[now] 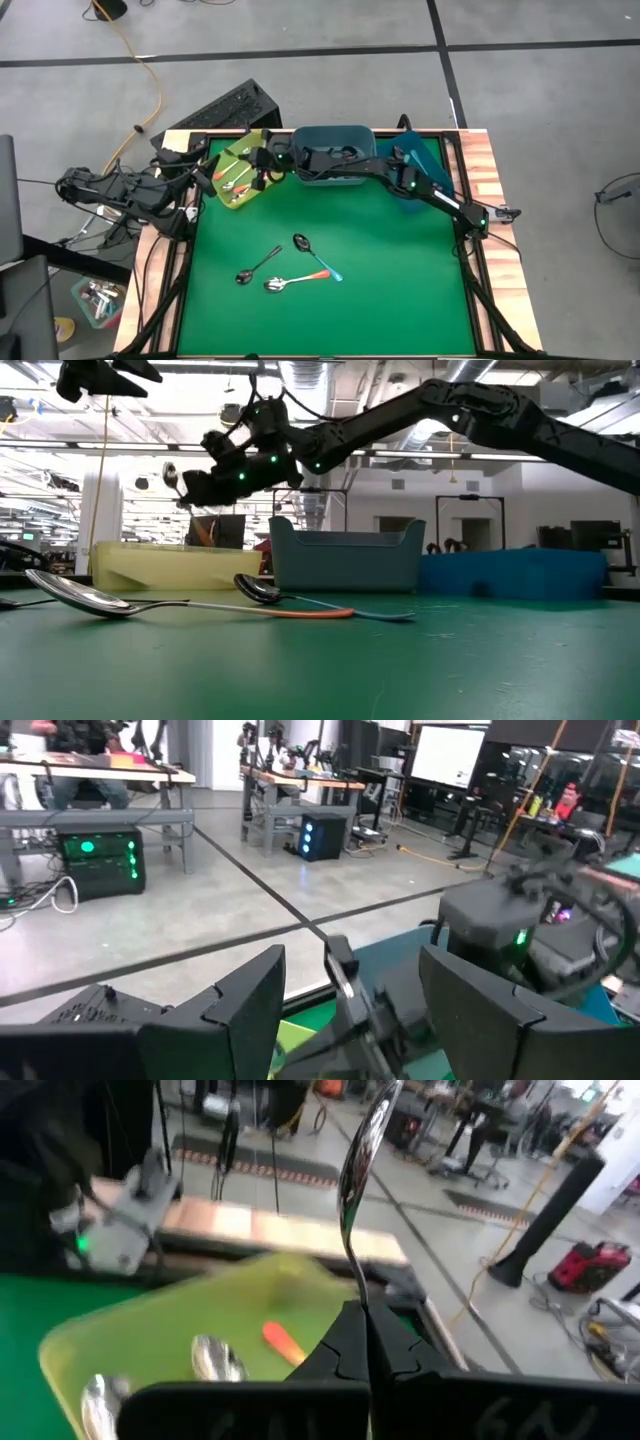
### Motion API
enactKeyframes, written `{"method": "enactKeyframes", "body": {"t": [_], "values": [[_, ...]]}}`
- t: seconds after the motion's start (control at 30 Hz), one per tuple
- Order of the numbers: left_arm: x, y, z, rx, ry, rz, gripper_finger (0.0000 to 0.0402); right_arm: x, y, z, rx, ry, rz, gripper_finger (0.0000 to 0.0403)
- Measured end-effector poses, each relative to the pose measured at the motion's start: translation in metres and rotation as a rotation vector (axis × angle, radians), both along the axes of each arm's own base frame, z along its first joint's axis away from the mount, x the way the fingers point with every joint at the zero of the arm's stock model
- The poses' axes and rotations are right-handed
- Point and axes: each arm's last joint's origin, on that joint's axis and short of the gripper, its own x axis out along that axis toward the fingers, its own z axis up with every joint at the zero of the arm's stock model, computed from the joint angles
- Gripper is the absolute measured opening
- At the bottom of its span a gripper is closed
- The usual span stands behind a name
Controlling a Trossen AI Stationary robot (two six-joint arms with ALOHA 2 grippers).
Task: Sort silverware by color (type)
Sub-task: Put the orange spoon into the yellow bin
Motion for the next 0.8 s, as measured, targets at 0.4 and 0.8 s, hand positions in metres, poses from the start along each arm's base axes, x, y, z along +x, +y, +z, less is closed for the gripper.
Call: {"method": "enactKeyframes", "body": {"t": [0.4,0.8], "values": [[-0.005,0.002,-0.009,-0.035,-0.015,0.074,0.0215,0.001,-0.004,-0.013,0.001,0.028,-0.004,0.0001],[-0.008,0.003,-0.011,-0.035,-0.046,0.135,0.0215,-0.002,-0.011,-0.017,0.014,0.073,-0.016,0.0001]]}}
